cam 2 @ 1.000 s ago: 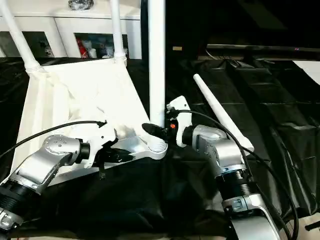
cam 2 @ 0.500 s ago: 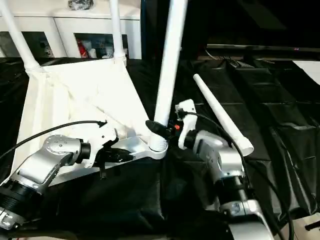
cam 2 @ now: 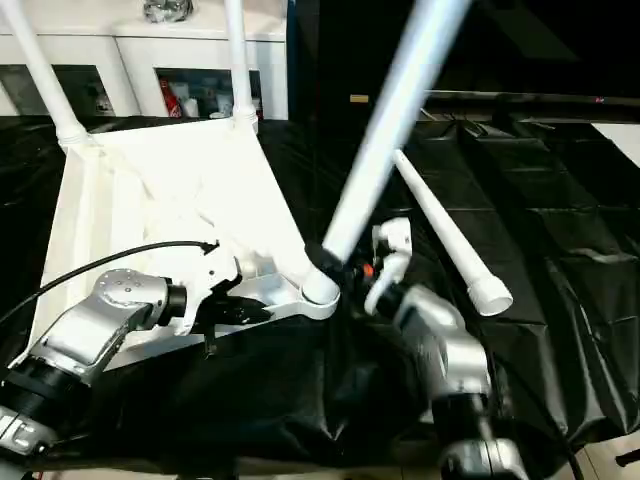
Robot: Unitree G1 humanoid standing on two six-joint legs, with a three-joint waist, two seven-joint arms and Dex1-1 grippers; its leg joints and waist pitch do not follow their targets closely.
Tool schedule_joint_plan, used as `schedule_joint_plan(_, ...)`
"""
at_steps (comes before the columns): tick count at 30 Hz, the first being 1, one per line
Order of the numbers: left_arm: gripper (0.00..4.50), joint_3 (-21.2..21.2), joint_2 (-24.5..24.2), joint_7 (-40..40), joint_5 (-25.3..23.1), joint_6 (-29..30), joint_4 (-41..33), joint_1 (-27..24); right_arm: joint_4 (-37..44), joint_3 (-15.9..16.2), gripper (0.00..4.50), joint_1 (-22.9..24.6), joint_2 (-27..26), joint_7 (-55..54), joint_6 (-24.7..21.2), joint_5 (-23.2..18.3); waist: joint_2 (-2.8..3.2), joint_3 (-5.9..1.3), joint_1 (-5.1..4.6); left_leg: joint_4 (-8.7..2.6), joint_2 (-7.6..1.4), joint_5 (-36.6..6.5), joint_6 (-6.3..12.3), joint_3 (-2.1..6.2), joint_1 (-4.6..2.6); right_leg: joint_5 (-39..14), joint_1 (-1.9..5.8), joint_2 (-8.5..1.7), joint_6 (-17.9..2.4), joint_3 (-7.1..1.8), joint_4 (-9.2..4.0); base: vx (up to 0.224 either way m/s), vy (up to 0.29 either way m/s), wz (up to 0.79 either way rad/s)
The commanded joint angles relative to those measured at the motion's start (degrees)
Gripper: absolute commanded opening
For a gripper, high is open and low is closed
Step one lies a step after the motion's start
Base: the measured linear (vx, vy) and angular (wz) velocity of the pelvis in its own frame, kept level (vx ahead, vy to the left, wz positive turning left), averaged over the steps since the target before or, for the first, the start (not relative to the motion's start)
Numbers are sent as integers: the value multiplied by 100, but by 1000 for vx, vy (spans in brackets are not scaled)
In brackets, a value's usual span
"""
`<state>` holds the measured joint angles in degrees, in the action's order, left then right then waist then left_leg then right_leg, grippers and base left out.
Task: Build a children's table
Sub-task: Insert table leg to table base
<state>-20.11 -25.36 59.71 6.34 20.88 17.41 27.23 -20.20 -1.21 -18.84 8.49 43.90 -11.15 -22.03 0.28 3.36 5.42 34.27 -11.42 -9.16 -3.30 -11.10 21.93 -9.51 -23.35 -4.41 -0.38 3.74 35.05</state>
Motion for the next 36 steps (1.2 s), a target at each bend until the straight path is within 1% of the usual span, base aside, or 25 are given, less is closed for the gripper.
schedule_joint_plan(1, 0, 282, 51, -18, 133, -231, -119, 295, -50, 98, 189, 270, 109, -119, 31, 353, 53, -375, -30, -460, -168, -2187, -198, 143, -186, -2620, 163, -381, -748, -234, -572, 0, 0, 0)
schedule_joint_plan(5, 0, 289, 55, -9, 117, -254, -71, 316, 56, 282, 189, 305, 220, -100, 168, 506, 57, -370, -35, -468, -172, -2257, -204, 150, -196, -2719, 150, -374, -708, -231, -581, 0, 0, 0)
schedule_joint_plan(9, 0, 288, 61, -4, 101, -284, -31, 326, 143, 642, 189, 299, 420, 54, 40, 789, 26, -360, -36, -469, -167, -2245, -185, 150, -186, -2788, 157, -368, -658, -230, -589, 0, 0, 0)
schedule_joint_plan(12, 0, 279, 63, 2, 86, -285, -46, 313, 128, 910, 188, 255, 539, 186, -22, 974, 23, -351, -48, -462, -155, -2295, -161, 153, -181, -3015, 150, -381, -595, -224, -619, 0, 0, 0)
schedule_joint_plan(13, 0, 278, 63, 3, 86, -283, -52, 310, 128, 944, 188, 250, 552, 208, -45, 989, 21, -349, -49, -457, -153, -2312, -157, 154, -188, -3067, 145, -380, -577, -220, -627, 0, 0, 0)
schedule_joint_plan(14, 0, 275, 62, 4, 86, -280, -58, 305, 117, 999, 188, 234, 572, 265, -56, 1009, -12, -343, -57, -457, -156, -2314, -146, 152, -190, -3140, 141, -383, -552, -221, -640, 0, 0, 0)
schedule_joint_plan(15, 0, 272, 60, 9, 84, -279, -65, 300, 109, 1048, 188, 220, 591, 319, -79, 1016, 5, -343, -51, -454, -157, -2329, -144, 159, -200, -3184, 134, -389, -546, -218, -638, 0, 0, 0)
schedule_joint_plan(16, 0, 268, 57, 17, 79, -280, -68, 292, 93, 1124, 188, 197, 622, 401, -107, 1023, -30, -342, -61, -454, -155, -2311, -136, 158, -182, -3237, 144, -388, -514, -214, -642, 0, 0, 0)
schedule_joint_plan(17, 0, 266, 56, 22, 76, -280, -75, 286, 85, 1177, 188, 182, 642, 469, -139, 1026, -6, -344, -55, -458, -161, -2299, -133, 166, -184, -3233, 141, -390, -513, -215, -637, 0, 0, 0)
schedule_joint_plan(18, 0, 265, 55, 26, 74, -280, -80, 281, 82, 1213, 188, 173, 657, 516, -168, 1025, -5, -344, -60, -459, -163, -2307, -129, 165, -187, -3221, 137, -389, -509, -217, -643, 0, 0, 0)
schedule_joint_plan(19, 0, 262, 52, 42, 74, -287, -79, 277, 53, 1260, 188, 155, 671, 591, -230, 1012, -27, -346, -63, -457, -162, -2288, -116, 162, -186, -3192, 135, -386, -521, -217, -634, 0, 0, 0)
schedule_joint_plan(20, 0, 260, 50, 50, 74, -290, -78, 276, 27, 1282, 188, 144, 678, 639, -256, 1006, -23, -347, -61, -460, -163, -2275, -112, 163, -183, -3173, 139, -386, -528, -218, -632, 0, 0, 0)
schedule_joint_plan(21, 0, 249, 42, 84, 73, -313, -67, 278, -104, 1336, 188, 96, 694, 772, -257, 1017, -21, -350, -62, -456, -163, -2274, -109, 160, -184, -3155, 134, -386, -537, -221, -631, 0, 0, 0)
schedule_joint_plan(22, 0, 234, 30, 130, 76, -339, -57, 285, -433, 1357, 188, -25, 710, 858, -103, 1117, -21, -351, -60, -455, -164, -2260, -105, 157, -181, -3106, 138, -387, -557, -222, -630, 0, 0, 0)
schedule_joint_plan(23, 0, 233, 28, 135, 76, -341, -56, 285, -471, 1359, 188, -39, 712, 867, -85, 1128, -14, -365, -58, -450, -167, -2262, -107, 159, -189, -3072, 133, -398, -591, -220, -615, 0, 0, 0)
schedule_joint_plan(24, 0, 221, 21, 158, 70, -365, -50, 292, -709, 1351, 188, -135, 716, 915, 23, 1169, -18, -343, -77, -454, -162, -2282, -101, 159, -168, -3095, 134, -390, -597, -220, -628, 0, 0, 0)
schedule_joint_plan(25, 0, 206, 10, 193, 68, -382, -48, 300, -1039, 1324, 188, -271, 715, 962, 171, 1211, -11, -348, -81, -446, -164, -2376, -125, 164, -188, -3180, 123, -404, -616, -207, -625, 0, 0, 0)
schedule_joint_plan(27, 0, 186, -7, 251, 72, -392, -58, 311, -1324, 1291, 188, -394, 703, 989, 289, 1238, -23, -309, -121, -449, -149, -2576, -149, 182, -199, -3510, 125, -403, -539, -179, -685, 0, 0, 0)
schedule_joint_plan(29, 0, 169, -25, 314, 77, -418, -72, 322, -1479, 1282, 188, -467, 698, 1040, 365, 1249, -38, -285, -153, -432, -134, -2914, -205, 208, -287, -4032, 76, -398, -356, -125, -764, 0, 0, 0)
schedule_joint_plan(31, 0, 161, -36, 349, 81, -424, -84, 328, -1510, 1291, 188, -490, 703, 1065, 396, 1260, -27, -288, -172, -418, -125, -3021, -222, 232, -318, -4198, 78, -408, -274, -90, -813, 0, 0, 0)
schedule_joint_plan(32, 0, 151, -49, 388, 86, -430, -97, 334, -1545, 1301, 188, -516, 709, 1094, 431, 1272, -4, -292, -186, -424, -132, -3125, -227, 248, -348, -4139, 72, -398, -281, -61, -835, 0, 0, 0)
schedule_joint_plan(33, 0, 131, -80, 485, 102, -466, -158, 343, -1583, 1362, 188, -586, 746, 1285, 469, 1293, -39, -303, -207, -467, -154, -3186, -222, 269, -328, -3918, 119, -389, -340, -33, -819, 0, 0, 0)
schedule_joint_plan(34, 0, 88, -131, 637, 123, -502, -236, 349, -1560, 1444, 188, -654, 808, 1565, 464, 1292, -22, -310, -207, -482, -167, -3216, -219, 290, -319, -3789, 146, -397, -388, -20, -791, 0, 0, 0)
schedule_joint_plan(35, 0, 30, -202, 803, 140, -519, -341, 341, -1500, 1558, 188, -715, 887, 1837, 433, 1316, 6, -295, -210, -526, -197, -3320, -229, 304, -313, -3592, 160, -401, -475, -26, -780, 0, 0, 0)
schedule_joint_plan(36, 0, 7, -231, 858, 143, -514, -384, 338, -1471, 1602, 188, -736, 918, 1920, 419, 1332, 8, -302, -209, -516, -200, -3406, -251, 299, -347, -3462, 147, -412, -559, -37, -773, 0, 0, 0)
